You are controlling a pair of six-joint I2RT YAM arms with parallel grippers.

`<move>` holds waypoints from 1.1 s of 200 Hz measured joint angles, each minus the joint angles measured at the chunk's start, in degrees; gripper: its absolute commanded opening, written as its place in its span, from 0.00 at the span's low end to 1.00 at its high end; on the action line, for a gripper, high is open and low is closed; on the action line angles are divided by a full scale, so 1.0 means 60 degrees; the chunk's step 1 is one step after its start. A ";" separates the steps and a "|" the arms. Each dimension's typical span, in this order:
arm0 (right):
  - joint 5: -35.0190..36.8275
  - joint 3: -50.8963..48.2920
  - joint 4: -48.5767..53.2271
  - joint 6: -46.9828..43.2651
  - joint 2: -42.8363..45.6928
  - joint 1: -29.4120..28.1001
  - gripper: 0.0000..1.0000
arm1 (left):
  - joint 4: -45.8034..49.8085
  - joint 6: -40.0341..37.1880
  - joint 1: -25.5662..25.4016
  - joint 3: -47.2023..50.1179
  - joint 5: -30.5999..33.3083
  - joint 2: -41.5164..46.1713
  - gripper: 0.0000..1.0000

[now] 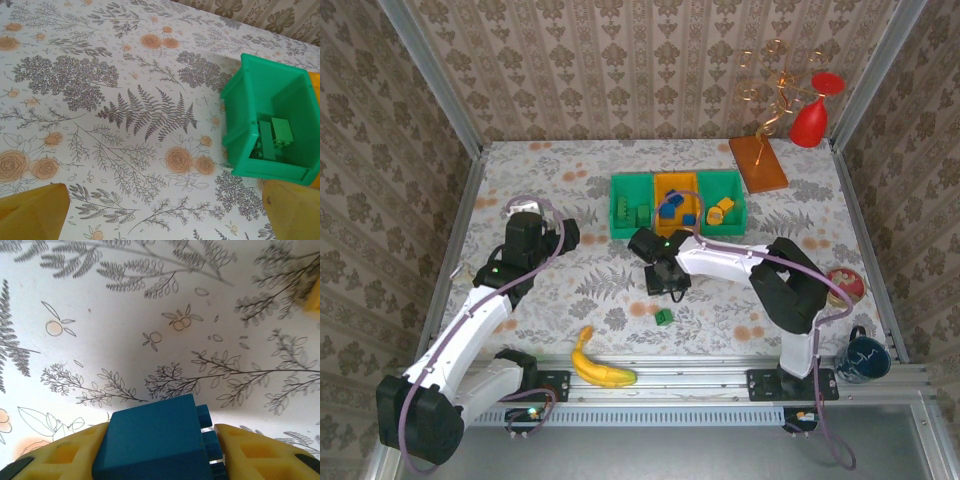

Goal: Sort the legos into containers by color
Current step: Place the lego in the container.

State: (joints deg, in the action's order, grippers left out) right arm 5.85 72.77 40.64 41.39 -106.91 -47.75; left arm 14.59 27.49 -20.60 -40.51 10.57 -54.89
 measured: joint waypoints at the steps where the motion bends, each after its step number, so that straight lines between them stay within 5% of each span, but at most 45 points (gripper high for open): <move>1: 0.0015 0.0000 0.0004 0.0000 0.0022 0.0011 0.24 | 0.0004 0.0000 0.0004 0.0000 -0.0004 0.0004 1.00; 68: 0.0772 0.0426 0.0295 -0.0433 0.1140 0.1137 0.25 | 0.0004 -0.0007 0.0011 0.0004 -0.0277 0.0000 1.00; 127: 0.1078 0.2426 0.0302 -0.1446 0.0922 0.2441 0.25 | 0.0000 -0.0117 -0.0164 0.0040 -0.0659 0.0004 1.00; 220: 0.0889 0.5945 0.1060 -0.2277 -0.2033 0.3133 0.23 | -0.0255 -0.1035 -0.2707 0.0433 -0.0441 0.0484 1.00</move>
State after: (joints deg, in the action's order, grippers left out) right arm 11.18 108.44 47.00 27.73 -119.11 -28.95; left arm 13.06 21.28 -36.84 -37.91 7.92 -51.99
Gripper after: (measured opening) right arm 0.479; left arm 0.999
